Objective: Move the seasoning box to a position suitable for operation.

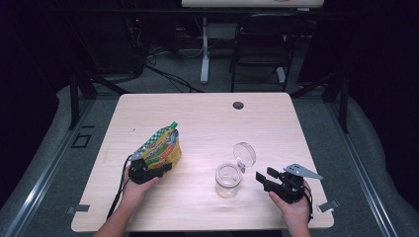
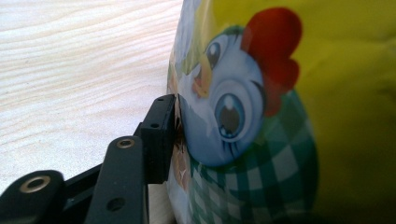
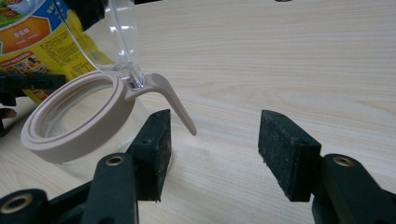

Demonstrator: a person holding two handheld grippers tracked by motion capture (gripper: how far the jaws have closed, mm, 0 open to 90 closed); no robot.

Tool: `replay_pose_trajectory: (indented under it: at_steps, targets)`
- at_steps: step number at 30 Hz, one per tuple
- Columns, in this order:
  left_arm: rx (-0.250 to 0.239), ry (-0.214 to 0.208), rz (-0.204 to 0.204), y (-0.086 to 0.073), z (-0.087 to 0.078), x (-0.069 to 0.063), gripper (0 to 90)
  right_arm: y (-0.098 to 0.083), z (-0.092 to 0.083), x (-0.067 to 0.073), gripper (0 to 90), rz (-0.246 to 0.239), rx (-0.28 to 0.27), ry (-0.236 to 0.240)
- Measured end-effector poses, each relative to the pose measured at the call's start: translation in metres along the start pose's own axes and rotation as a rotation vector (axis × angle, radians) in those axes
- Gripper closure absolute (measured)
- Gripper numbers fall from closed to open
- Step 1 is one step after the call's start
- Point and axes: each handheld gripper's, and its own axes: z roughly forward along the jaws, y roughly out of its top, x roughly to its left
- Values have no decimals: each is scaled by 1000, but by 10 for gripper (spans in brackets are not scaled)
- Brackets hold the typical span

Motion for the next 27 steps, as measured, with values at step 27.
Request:
replay_pose_trajectory:
  at_steps: [27]
  targets:
    - [-30, 32, 4, -2, -1, -1, 627, -1, 1, 1, 453, -18, -3, 3]
